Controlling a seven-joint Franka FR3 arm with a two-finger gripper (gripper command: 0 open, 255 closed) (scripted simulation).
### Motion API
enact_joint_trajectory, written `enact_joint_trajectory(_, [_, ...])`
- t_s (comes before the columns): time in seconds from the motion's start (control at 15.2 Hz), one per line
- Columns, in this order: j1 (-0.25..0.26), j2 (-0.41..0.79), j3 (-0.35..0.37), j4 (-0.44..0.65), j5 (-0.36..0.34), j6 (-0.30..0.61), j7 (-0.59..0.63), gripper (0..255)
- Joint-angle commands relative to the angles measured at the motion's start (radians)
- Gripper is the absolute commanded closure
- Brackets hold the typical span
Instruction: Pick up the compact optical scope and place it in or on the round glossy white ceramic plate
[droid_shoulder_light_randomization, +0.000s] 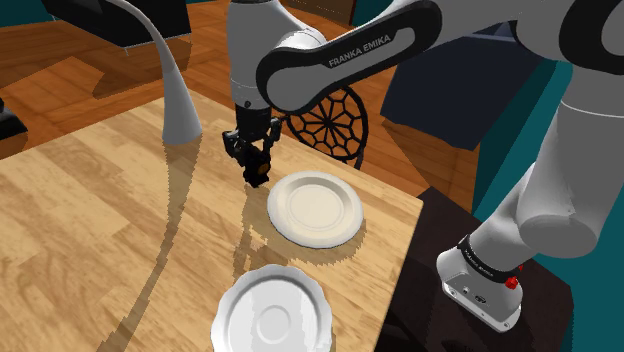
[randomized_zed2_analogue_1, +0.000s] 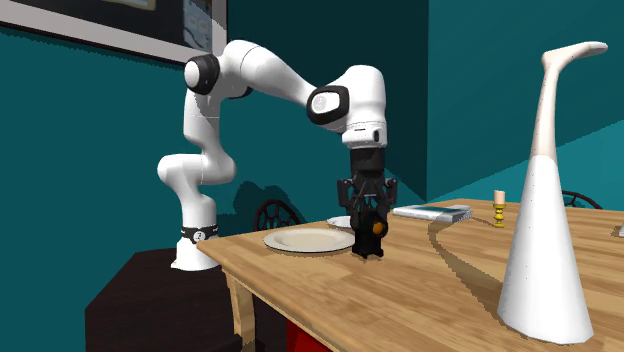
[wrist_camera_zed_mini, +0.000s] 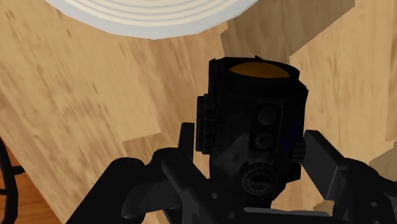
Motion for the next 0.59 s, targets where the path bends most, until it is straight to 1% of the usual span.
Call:
enact_joint_trajectory(0.0, [-0.002,-0.014,0.003,0.01,0.008,-0.022,-0.005,255])
enact_joint_trajectory(0.53, [-0.007,-0.052,0.012,0.07,0.033,-0.116,-0.023,255])
